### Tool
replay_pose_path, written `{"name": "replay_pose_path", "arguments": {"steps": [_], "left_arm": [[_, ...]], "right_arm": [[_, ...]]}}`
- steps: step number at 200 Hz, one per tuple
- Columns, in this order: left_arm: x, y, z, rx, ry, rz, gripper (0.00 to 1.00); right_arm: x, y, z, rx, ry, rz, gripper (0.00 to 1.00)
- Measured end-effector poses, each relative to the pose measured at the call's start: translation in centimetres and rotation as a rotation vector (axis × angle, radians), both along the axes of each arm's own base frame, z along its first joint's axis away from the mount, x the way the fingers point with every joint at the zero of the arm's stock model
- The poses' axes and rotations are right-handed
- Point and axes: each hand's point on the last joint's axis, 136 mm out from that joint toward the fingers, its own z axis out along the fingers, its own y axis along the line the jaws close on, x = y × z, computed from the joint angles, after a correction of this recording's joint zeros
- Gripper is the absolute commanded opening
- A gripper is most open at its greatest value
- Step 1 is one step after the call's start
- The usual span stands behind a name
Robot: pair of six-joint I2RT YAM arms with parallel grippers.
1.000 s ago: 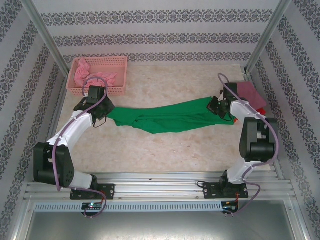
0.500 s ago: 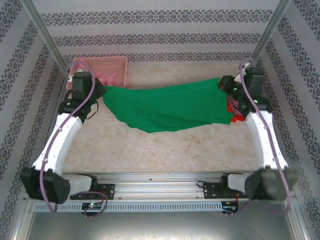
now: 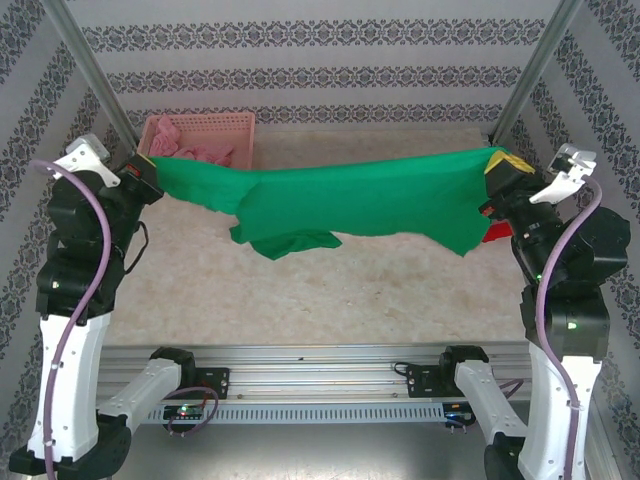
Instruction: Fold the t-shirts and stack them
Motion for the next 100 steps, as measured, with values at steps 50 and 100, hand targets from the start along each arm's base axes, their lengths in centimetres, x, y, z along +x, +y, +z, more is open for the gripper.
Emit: {"name": "replay_pose_path", "arguments": {"steps": [50,100], "left_arm": [[7.1,-1.1,-4.5,0.049,0.148,-0.028,0.0],[17.0,-2.6,-13.8,0.06,0.359,-0.062,0.0]], "right_arm": [[7.7,-0.9,-5.8,-0.03,0.205,-0.024,0.0],[18.5,-2.1,-16.5,-0.024,0.479,-0.038,0.0]]}}
